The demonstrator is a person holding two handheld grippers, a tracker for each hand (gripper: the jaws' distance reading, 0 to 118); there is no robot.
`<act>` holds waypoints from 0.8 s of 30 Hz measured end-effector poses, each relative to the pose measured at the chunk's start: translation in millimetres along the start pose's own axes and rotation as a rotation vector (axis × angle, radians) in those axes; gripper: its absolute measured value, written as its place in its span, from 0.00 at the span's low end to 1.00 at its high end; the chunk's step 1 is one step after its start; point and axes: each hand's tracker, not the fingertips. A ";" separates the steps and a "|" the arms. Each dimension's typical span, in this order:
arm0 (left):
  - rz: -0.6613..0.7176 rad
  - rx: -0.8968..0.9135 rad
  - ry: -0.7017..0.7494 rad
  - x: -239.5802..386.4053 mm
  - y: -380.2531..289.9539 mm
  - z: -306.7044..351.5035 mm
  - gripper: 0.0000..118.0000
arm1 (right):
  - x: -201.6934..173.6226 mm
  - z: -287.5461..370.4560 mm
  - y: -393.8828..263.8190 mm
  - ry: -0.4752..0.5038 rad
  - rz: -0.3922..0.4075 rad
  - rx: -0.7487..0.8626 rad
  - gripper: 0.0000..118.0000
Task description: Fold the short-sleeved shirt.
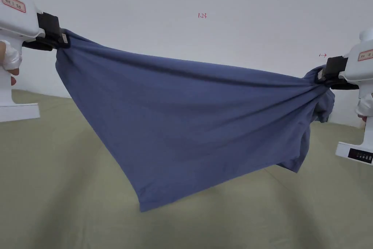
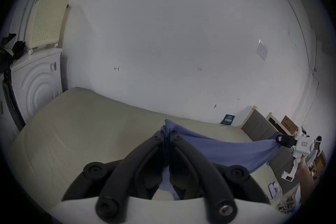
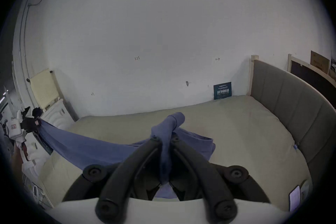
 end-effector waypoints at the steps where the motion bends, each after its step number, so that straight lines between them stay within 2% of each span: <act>1: -0.009 0.007 0.001 2.9 -0.8 -1.3 0.04 | 1.1 -2.6 0.0 -0.003 0.000 0.008 0.05; 6: -0.016 -0.016 -0.021 -12.7 -14.0 -15.9 0.03 | 13.8 -12.7 -13.0 -0.014 -0.011 -0.006 0.05; 11: -0.062 -0.132 -0.006 -19.3 -68.3 -25.9 0.03 | 26.4 -6.2 -64.1 -0.036 -0.039 -0.054 0.05; 13: -0.039 -0.184 -0.012 -25.1 -95.4 -27.7 0.04 | 35.9 -4.0 -90.4 -0.049 -0.049 -0.087 0.05; 22: 0.021 -0.311 -0.057 -54.0 -194.7 7.4 0.03 | 61.2 45.4 -194.5 -0.058 0.005 -0.256 0.05; 24: 0.038 -0.340 -0.064 -58.1 -215.7 18.1 0.03 | 63.6 54.6 -210.0 -0.055 0.048 -0.300 0.05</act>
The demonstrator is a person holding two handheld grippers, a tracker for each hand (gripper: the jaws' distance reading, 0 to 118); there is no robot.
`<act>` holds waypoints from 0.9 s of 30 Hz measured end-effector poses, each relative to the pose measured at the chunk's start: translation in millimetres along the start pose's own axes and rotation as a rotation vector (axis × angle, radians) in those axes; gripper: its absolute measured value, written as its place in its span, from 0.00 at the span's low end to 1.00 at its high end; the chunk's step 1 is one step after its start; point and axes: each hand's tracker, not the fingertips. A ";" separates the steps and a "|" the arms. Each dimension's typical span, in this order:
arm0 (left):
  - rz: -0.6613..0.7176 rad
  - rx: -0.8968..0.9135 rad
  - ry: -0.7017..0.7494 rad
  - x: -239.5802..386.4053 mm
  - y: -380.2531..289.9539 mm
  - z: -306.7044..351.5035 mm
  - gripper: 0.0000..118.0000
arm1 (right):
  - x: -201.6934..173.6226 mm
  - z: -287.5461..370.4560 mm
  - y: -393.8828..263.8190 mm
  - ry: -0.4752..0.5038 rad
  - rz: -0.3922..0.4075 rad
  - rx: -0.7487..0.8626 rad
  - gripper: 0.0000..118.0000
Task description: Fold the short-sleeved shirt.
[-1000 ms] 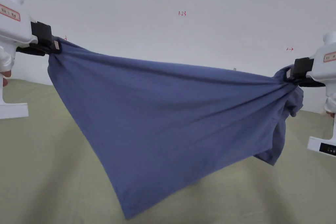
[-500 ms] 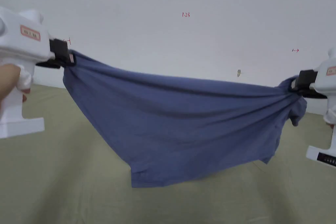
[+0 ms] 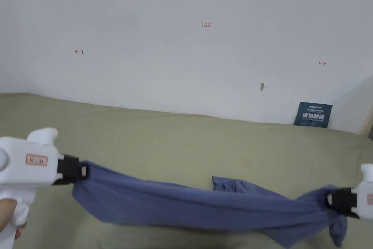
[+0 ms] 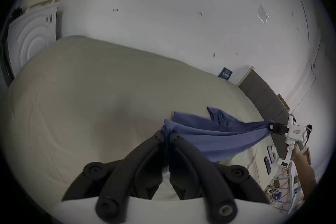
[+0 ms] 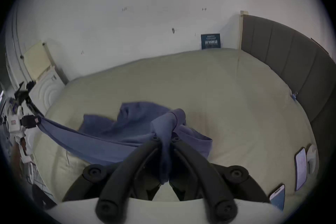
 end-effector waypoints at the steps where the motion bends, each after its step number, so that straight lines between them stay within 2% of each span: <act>1: 0.007 -0.037 0.000 -2.7 -12.0 1.7 0.03 | -0.2 1.8 -9.9 -0.014 -0.005 -0.011 0.05; 5: 0.085 -0.107 0.036 -14.7 -56.8 8.6 0.03 | 2.6 1.6 -42.9 -0.021 -0.052 -0.103 0.05; 10: 0.170 -0.143 0.036 -21.0 -115.6 29.8 0.03 | 12.0 -8.9 -75.7 -0.020 -0.044 -0.161 0.05; 13: 0.202 -0.156 0.052 -26.0 -149.9 44.5 0.03 | 22.1 -16.9 -86.0 -0.021 -0.069 -0.188 0.05; 18: 0.419 -0.170 0.043 -43.8 -195.3 51.0 0.04 | 16.3 -10.7 -98.3 -0.027 -0.101 -0.183 0.05; 21: 0.449 -0.151 0.013 -39.3 -212.7 53.1 0.04 | 27.8 -21.4 -102.0 -0.030 -0.145 -0.168 0.06; 22: 0.442 -0.129 -0.006 -34.8 -214.3 54.8 0.10 | 29.5 -21.3 -102.6 -0.010 -0.171 -0.150 0.10; 23: 0.417 -0.090 -0.017 -31.5 -210.7 57.0 0.26 | 35.2 -24.1 -103.2 -0.018 -0.185 -0.127 0.26; 24: 0.402 -0.051 -0.023 -26.7 -204.4 58.5 0.54 | 35.6 -21.1 -100.1 -0.009 -0.205 -0.099 0.51; 25: 0.389 -0.016 -0.047 -20.1 -195.8 61.6 0.85 | 36.3 -13.8 -95.4 0.028 -0.221 -0.063 0.68; 26: 0.368 0.041 -0.070 -12.7 -184.9 68.4 0.93 | 34.8 -3.0 -91.6 0.061 -0.231 -0.001 0.67; 27: 0.354 0.111 -0.132 -4.3 -173.2 77.1 0.93 | 30.6 6.4 -87.6 0.070 -0.223 0.041 0.67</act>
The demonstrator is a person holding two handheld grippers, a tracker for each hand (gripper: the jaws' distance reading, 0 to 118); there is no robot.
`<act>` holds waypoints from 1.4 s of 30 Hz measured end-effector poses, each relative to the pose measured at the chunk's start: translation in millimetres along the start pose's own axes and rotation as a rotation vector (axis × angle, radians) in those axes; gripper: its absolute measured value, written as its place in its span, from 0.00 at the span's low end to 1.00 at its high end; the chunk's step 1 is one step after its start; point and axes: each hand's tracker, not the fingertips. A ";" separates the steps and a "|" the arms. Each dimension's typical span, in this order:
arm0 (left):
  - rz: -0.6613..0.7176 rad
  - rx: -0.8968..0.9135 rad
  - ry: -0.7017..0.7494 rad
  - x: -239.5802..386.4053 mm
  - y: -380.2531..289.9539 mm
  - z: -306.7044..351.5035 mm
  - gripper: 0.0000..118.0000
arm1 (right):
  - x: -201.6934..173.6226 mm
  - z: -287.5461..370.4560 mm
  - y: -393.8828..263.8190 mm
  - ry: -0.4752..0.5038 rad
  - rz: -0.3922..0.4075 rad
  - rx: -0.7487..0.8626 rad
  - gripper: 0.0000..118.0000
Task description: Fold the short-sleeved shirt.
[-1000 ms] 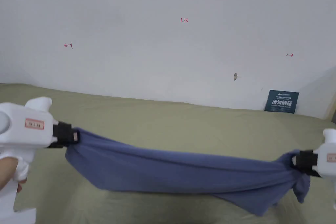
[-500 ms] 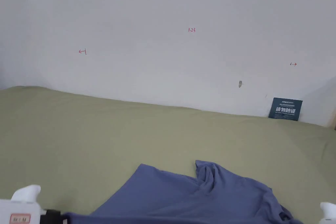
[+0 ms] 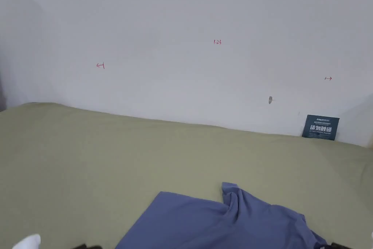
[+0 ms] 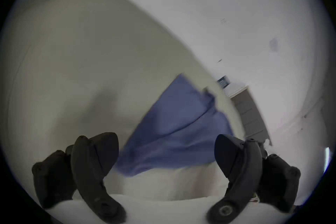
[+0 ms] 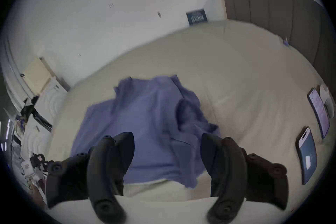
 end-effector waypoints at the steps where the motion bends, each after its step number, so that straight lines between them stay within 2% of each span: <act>1: -0.030 0.035 -0.031 12.9 7.5 5.1 0.93 | -8.9 11.2 5.2 -0.020 0.040 0.031 0.67; 3: -0.169 0.070 0.023 51.8 18.7 10.3 0.93 | -29.6 30.2 10.3 -0.082 0.133 0.092 0.67; 6: -0.406 0.064 0.125 107.7 12.1 8.7 0.92 | -81.7 74.7 -11.3 -0.190 0.284 0.163 0.67; 8: -0.500 0.051 0.206 139.6 -9.9 1.5 0.89 | -97.6 82.8 -33.7 -0.192 0.368 0.166 0.67; 9: -0.531 0.051 0.214 148.9 -23.2 -0.7 0.79 | -109.0 91.2 -46.7 -0.213 0.405 0.160 0.66; 10: -0.563 0.042 0.246 157.8 -35.9 -2.0 0.45 | -118.0 98.5 -60.4 -0.236 0.432 0.159 0.65; 11: -0.601 0.055 0.284 163.7 -53.5 -2.2 0.09 | -126.8 105.8 -77.8 -0.256 0.447 0.165 0.59; 12: -0.622 0.068 0.295 168.9 -69.7 -2.8 0.00 | -138.9 115.9 -97.4 -0.256 0.443 0.160 0.37; 13: -0.632 0.064 0.321 171.9 -85.2 -3.3 0.00 | -143.2 121.2 -112.3 -0.261 0.436 0.165 0.01; 15: -0.623 0.029 0.276 168.2 -115.2 -0.5 0.00 | -149.7 127.8 -146.4 -0.303 0.464 0.148 0.01; 17: -0.608 -0.048 0.280 165.2 -143.6 1.4 0.00 | -148.7 133.5 -172.8 -0.276 0.450 0.119 0.01; 21: -0.564 -0.037 0.294 145.6 -178.0 11.6 0.00 | -148.9 131.0 -197.3 -0.226 0.396 -0.006 0.01; 24: -0.529 -0.058 0.380 129.0 -164.3 15.2 0.00 | -146.6 129.0 -193.2 -0.245 0.431 0.019 0.01; 27: -0.441 -0.029 0.419 109.3 -128.5 31.0 0.00 | -149.7 128.4 -179.6 -0.228 0.422 0.040 0.01; 30: -0.356 -0.087 0.410 77.4 -81.1 30.2 0.00 | -150.7 124.5 -164.2 -0.184 0.407 0.059 0.01; 31: -0.313 -0.092 0.402 56.5 -58.5 14.4 0.03 | -150.8 123.6 -160.0 -0.162 0.394 0.059 0.01; 32: -0.319 -0.126 0.391 47.4 -43.3 10.0 0.19 | -154.0 125.4 -154.8 -0.148 0.385 0.053 0.01; 33: -0.306 -0.101 0.383 38.2 -32.7 7.2 0.52 | -154.2 125.1 -152.5 -0.128 0.380 0.051 0.01; 34: -0.323 -0.078 0.402 32.0 -24.8 1.8 0.96 | -154.4 124.7 -150.5 -0.108 0.375 0.044 0.01; 35: -0.337 -0.090 0.403 19.3 -19.9 -9.0 1.00 | -154.6 124.2 -149.2 -0.086 0.372 0.033 0.01; 36: -0.328 -0.038 0.412 11.4 -12.6 -6.9 0.99 | -154.3 123.8 -148.3 -0.070 0.363 0.027 0.01; 38: -0.270 -0.144 0.445 -1.2 -14.6 -22.3 0.99 | -153.4 122.8 -146.7 -0.062 0.357 0.017 0.01; 42: -0.315 -0.231 0.464 7.5 -28.2 -49.6 0.97 | -149.9 116.3 -141.4 -0.071 0.377 -0.016 0.01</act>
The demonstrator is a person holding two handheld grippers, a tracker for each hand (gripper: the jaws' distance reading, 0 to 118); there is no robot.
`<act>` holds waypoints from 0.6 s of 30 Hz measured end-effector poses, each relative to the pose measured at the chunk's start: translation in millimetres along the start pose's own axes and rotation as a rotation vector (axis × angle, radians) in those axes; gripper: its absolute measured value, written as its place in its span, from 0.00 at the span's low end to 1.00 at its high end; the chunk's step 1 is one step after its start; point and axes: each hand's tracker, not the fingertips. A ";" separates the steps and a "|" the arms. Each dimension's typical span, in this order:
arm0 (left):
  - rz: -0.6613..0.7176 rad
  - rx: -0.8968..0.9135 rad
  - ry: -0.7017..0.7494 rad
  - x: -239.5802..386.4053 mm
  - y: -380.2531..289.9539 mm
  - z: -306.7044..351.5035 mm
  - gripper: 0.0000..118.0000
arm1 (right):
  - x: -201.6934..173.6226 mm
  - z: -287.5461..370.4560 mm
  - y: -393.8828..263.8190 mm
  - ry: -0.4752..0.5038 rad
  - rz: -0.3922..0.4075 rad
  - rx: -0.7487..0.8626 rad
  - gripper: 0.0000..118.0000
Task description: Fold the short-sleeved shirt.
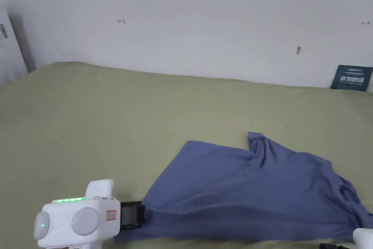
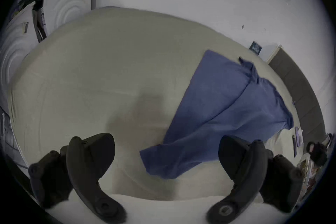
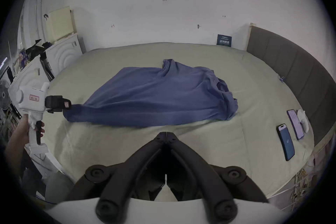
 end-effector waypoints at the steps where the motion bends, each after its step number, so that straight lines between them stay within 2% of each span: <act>1: -0.019 0.000 0.021 -8.5 -1.4 -13.0 0.94 | 2.6 -2.0 1.4 -0.001 -0.001 -0.001 0.01; 2: -0.036 -0.012 0.027 -6.2 -2.8 -22.0 0.88 | 5.9 -6.2 3.3 -0.001 -0.002 -0.003 0.01; 4: -0.034 -0.076 0.019 -3.5 -7.6 -34.9 0.61 | 14.4 -15.0 14.4 0.007 -0.008 -0.010 0.01; 5: -0.034 -0.092 0.062 0.9 -8.4 -33.7 0.55 | 21.0 -22.3 25.5 0.013 -0.010 -0.008 0.01; 6: -0.075 -0.025 0.135 6.6 -12.2 -22.6 0.32 | 28.4 -32.2 39.0 0.022 -0.020 -0.003 0.01; 7: -0.079 -0.011 0.079 8.3 -10.4 -17.4 0.32 | 34.6 -41.1 53.5 0.021 -0.019 0.005 0.01; 8: -0.071 0.009 0.011 7.2 -6.9 -10.2 0.20 | 40.9 -53.2 72.2 0.010 0.002 0.021 0.01; 9: -0.061 0.018 -0.091 3.1 -7.4 -12.0 0.01 | 46.7 -66.4 93.2 0.005 0.025 0.032 0.01; 10: -0.066 0.039 0.018 7.4 -7.2 -5.4 0.01 | 49.2 -78.2 113.1 -0.004 0.046 0.019 0.01; 11: -0.085 0.051 0.044 11.8 -5.2 -1.3 0.01 | 53.5 -97.4 135.9 -0.016 0.095 0.002 0.01; 12: -0.104 0.067 0.005 13.7 -2.9 1.7 0.01 | 59.7 -120.4 158.3 0.023 0.143 -0.003 0.03; 13: -0.104 0.066 0.007 27.7 -9.0 11.5 0.01 | 63.2 -142.2 178.7 0.035 0.197 -0.031 0.09; 14: -0.104 0.050 0.011 31.3 -6.9 11.8 0.01 | 71.5 -177.9 202.5 0.012 0.280 -0.101 0.26; 15: -0.101 0.054 0.012 32.7 -7.8 13.1 0.01 | 73.9 -203.4 222.6 0.035 0.328 -0.162 0.52; 16: -0.084 0.044 0.002 33.7 -6.6 12.8 0.01 | 77.1 -226.1 238.2 0.078 0.357 -0.203 0.69; 18: -0.041 0.036 -0.010 13.3 1.5 -11.5 0.01 | 84.4 -274.1 265.0 0.138 0.368 -0.239 0.69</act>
